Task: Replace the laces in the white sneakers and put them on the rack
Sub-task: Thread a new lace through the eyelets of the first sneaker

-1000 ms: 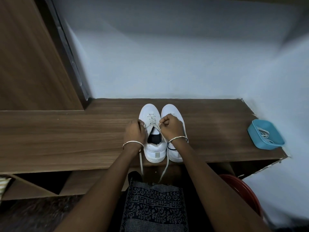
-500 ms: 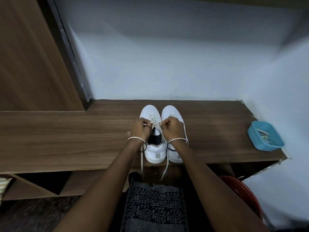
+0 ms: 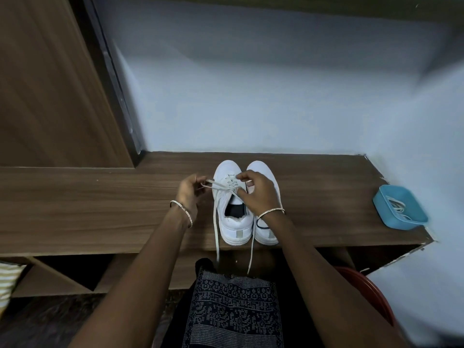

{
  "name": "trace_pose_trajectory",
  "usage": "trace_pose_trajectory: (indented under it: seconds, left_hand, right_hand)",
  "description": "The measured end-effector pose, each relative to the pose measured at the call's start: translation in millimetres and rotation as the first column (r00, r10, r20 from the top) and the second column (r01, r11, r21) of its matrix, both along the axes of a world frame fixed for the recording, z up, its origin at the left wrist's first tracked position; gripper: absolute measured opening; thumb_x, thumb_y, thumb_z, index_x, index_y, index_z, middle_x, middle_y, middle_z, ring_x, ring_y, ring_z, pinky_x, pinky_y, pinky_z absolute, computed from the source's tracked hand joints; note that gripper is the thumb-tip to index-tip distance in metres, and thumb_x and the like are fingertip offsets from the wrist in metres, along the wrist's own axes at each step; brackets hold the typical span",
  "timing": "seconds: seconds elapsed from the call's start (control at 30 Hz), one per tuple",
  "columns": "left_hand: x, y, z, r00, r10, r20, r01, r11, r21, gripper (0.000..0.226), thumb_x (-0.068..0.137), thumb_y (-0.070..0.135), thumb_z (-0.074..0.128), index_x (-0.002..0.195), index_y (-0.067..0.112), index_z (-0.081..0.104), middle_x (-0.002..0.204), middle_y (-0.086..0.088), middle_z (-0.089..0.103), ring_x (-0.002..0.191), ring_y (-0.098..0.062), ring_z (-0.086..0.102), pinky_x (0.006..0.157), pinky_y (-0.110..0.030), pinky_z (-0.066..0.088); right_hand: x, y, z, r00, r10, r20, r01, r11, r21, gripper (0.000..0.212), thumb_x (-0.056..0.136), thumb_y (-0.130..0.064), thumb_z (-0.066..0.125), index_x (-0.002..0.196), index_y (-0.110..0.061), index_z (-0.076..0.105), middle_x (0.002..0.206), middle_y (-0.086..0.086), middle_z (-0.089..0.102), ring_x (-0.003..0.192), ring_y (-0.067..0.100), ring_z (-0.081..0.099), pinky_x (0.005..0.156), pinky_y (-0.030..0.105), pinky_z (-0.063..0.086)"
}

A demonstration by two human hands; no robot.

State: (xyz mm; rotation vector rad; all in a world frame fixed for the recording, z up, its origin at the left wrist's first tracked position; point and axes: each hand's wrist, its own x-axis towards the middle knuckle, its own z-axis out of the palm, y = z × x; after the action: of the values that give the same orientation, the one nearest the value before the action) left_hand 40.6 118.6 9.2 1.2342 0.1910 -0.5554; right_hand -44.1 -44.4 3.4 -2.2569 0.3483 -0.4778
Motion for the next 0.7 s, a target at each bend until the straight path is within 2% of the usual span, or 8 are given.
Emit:
trace_pose_trajectory:
  seconds: [0.07,0.17,0.3,0.37,0.43,0.5,0.57,0.7]
  left_hand:
    - [-3.7,2.7,-0.7,1.000,0.014,-0.025,-0.015,1.000,-0.012,0.028,0.093,0.021,0.038,0.072,0.022,0.056,0.059,0.009,0.066,0.068,-0.013,0.054,0.056,-0.028,0.024]
    - [-6.2,7.2,-3.6,0.999,0.019,-0.028,-0.020,0.999,-0.039,0.027,0.095,0.019,0.037,0.075,0.019,0.055,0.051,0.007,0.062,0.058,-0.011,0.054,0.052,-0.028,0.026]
    - [-2.8,15.3,-6.8,0.997,0.038,-0.065,-0.042,0.997,-0.060,0.023,0.094,0.022,0.039,0.078,0.021,0.055,0.044,0.009,0.048,0.041,-0.006,0.043,0.058,-0.028,0.032]
    - [2.1,20.2,-10.7,0.996,0.062,-0.064,-0.065,0.997,-0.047,0.022,0.095,0.023,0.043,0.080,0.022,0.058,0.042,0.009,0.042,0.037,-0.006,0.039,0.056,-0.028,0.035]
    - [5.9,25.5,-14.8,0.994,0.101,-0.038,-0.101,0.995,0.020,0.016,0.092,0.022,0.054,0.077,0.019,0.061,0.042,0.009,0.041,0.036,-0.006,0.038,0.047,-0.023,0.036]
    - [9.9,31.8,-22.0,0.986,0.163,0.025,-0.165,0.974,0.158,0.016,0.088,0.022,0.065,0.074,0.013,0.062,0.043,0.007,0.046,0.035,-0.006,0.039,0.040,-0.017,0.033]
    - [11.9,38.5,-31.9,0.977,0.199,0.079,-0.214,0.931,0.297,0.023,0.086,0.028,0.068,0.076,0.008,0.066,0.056,-0.002,0.055,0.046,-0.012,0.046,0.052,-0.022,0.040]
    - [13.6,53.6,-46.5,0.958,0.279,0.061,-0.279,0.867,0.413,0.022,0.077,0.029,0.066,0.066,0.011,0.063,0.069,-0.009,0.060,0.067,-0.026,0.054,0.072,-0.035,0.046]
  right_hand:
    - [5.6,7.0,-7.4,0.999,0.036,-0.040,-0.040,0.993,-0.113,0.021,0.083,-0.018,0.072,0.103,-0.023,0.073,0.107,-0.002,0.070,0.101,0.016,0.061,0.088,0.032,0.049]
    - [9.0,13.8,-10.8,0.999,-0.021,-0.043,0.013,0.981,-0.194,0.006,0.087,-0.026,0.070,0.089,-0.021,0.072,0.096,-0.002,0.070,0.096,0.021,0.061,0.082,0.039,0.051]
    - [5.9,4.1,-4.7,0.987,-0.161,-0.008,0.161,0.985,0.059,0.010,0.090,-0.022,0.067,0.083,-0.014,0.068,0.084,0.000,0.071,0.082,0.017,0.065,0.076,0.031,0.051]
    - [4.5,-7.6,-2.2,0.969,-0.243,-0.040,0.244,0.929,0.277,0.011,0.088,-0.023,0.068,0.080,-0.016,0.066,0.082,0.000,0.070,0.078,0.017,0.066,0.075,0.033,0.055]
    - [1.7,-16.1,0.6,0.952,-0.300,-0.062,0.283,0.781,0.557,0.007,0.089,-0.013,0.065,0.082,-0.014,0.064,0.085,0.008,0.070,0.070,0.016,0.064,0.059,0.029,0.055]
    - [-2.1,-21.3,6.8,0.932,-0.361,-0.038,0.238,0.528,0.815,0.014,0.091,0.002,0.058,0.086,-0.010,0.058,0.078,0.013,0.070,0.060,0.014,0.063,0.045,0.022,0.048]
    - [-6.9,-27.7,14.9,0.904,-0.428,-0.014,0.156,0.299,0.941,0.018,0.094,0.006,0.051,0.088,-0.011,0.052,0.065,0.011,0.071,0.050,0.014,0.065,0.042,0.020,0.047]
    - [-16.7,-45.9,23.2,0.869,-0.494,-0.017,0.115,0.169,0.979,0.001,0.095,-0.009,0.059,0.096,-0.010,0.058,0.059,0.005,0.063,0.055,0.017,0.063,0.050,0.023,0.050]
